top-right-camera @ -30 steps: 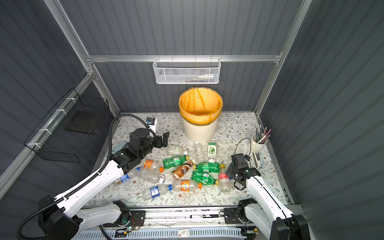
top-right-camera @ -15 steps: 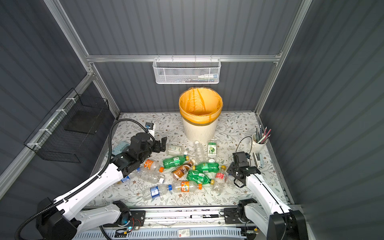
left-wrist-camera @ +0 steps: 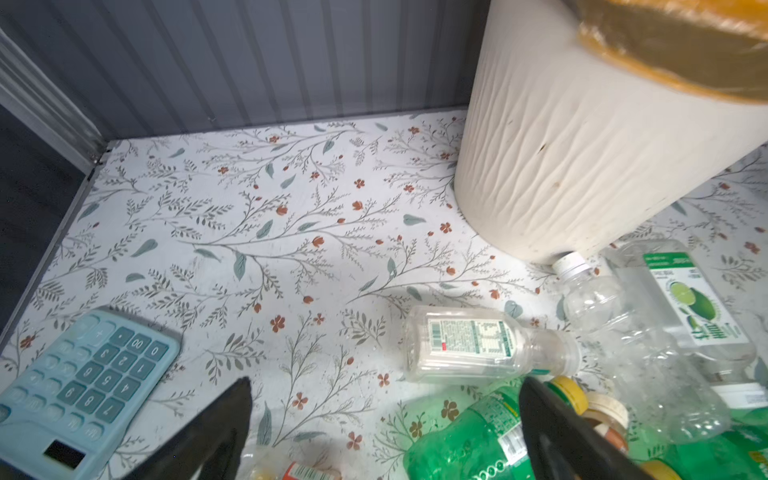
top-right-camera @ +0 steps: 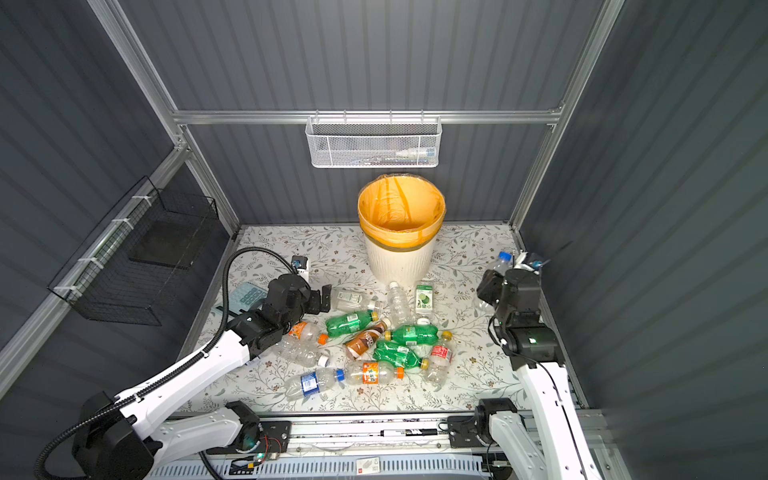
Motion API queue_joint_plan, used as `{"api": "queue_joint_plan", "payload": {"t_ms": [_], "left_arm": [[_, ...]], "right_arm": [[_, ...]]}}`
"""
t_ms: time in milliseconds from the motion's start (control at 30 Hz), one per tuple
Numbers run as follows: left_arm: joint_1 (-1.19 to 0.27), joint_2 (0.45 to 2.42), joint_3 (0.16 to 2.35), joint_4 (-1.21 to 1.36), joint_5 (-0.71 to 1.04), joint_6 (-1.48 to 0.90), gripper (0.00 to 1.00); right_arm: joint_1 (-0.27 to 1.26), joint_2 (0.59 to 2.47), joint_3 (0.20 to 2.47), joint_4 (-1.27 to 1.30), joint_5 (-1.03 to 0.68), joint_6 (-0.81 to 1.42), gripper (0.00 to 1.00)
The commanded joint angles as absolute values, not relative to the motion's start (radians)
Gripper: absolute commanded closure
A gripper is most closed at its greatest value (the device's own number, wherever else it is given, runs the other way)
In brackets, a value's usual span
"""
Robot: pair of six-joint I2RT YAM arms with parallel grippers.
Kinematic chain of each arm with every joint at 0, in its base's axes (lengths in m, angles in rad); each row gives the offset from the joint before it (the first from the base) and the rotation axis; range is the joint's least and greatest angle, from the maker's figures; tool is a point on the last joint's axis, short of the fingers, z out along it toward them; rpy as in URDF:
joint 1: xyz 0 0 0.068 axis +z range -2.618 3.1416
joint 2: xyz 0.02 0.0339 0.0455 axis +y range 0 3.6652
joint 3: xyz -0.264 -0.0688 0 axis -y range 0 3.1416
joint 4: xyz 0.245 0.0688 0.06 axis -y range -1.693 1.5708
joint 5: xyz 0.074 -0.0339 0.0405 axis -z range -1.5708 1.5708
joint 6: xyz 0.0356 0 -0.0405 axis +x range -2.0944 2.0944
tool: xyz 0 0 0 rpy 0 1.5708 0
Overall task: Throw the plastic bottles in the bin
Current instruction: 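Lift the blue-capped bottle with the right gripper and release it into the bin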
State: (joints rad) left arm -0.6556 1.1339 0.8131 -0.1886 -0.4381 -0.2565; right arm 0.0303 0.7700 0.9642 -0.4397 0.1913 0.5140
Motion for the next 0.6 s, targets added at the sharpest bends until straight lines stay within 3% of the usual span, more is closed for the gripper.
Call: {"api": "queue_joint_plan", "payload": {"t_ms": [0, 167, 267, 367, 433, 467, 533, 567], "left_arm": [[-0.657, 1.111, 0.775, -0.2, -0.47, -0.293, 0.0], [-0.655, 1.12, 0.756, -0.194, -0.463, -0.308, 0.0], [-0.653, 1.13, 0.755, -0.193, -0.454, -0.321, 0.0], [-0.653, 1.131, 0.755, -0.192, -0.444, -0.33, 0.0], [-0.653, 1.132, 0.755, -0.192, -0.44, -0.333, 0.0], [-0.652, 1.132, 0.755, -0.195, -0.44, -0.334, 0.0], [-0.652, 1.127, 0.76, -0.213, -0.439, -0.342, 0.0], [-0.652, 1.12, 0.759, -0.22, -0.441, -0.349, 0.0]], "right_arm": [[0.025, 0.779, 1.075, -0.297, 0.221, 0.47, 0.51], [0.031, 0.977, 1.292, -0.17, 0.042, 0.552, 0.51], [0.109, 1.168, 1.414, -0.107, -0.026, 0.554, 0.5], [0.189, 1.424, 1.665, -0.216, -0.215, 0.48, 0.43], [0.224, 1.625, 1.922, -0.457, -0.308, 0.435, 0.39], [0.236, 1.689, 2.033, -0.552, -0.296, 0.406, 0.32], [0.252, 1.739, 2.122, -0.622, -0.227, 0.383, 0.02], [0.252, 1.719, 2.077, -0.581, -0.206, 0.392, 0.01]]}}
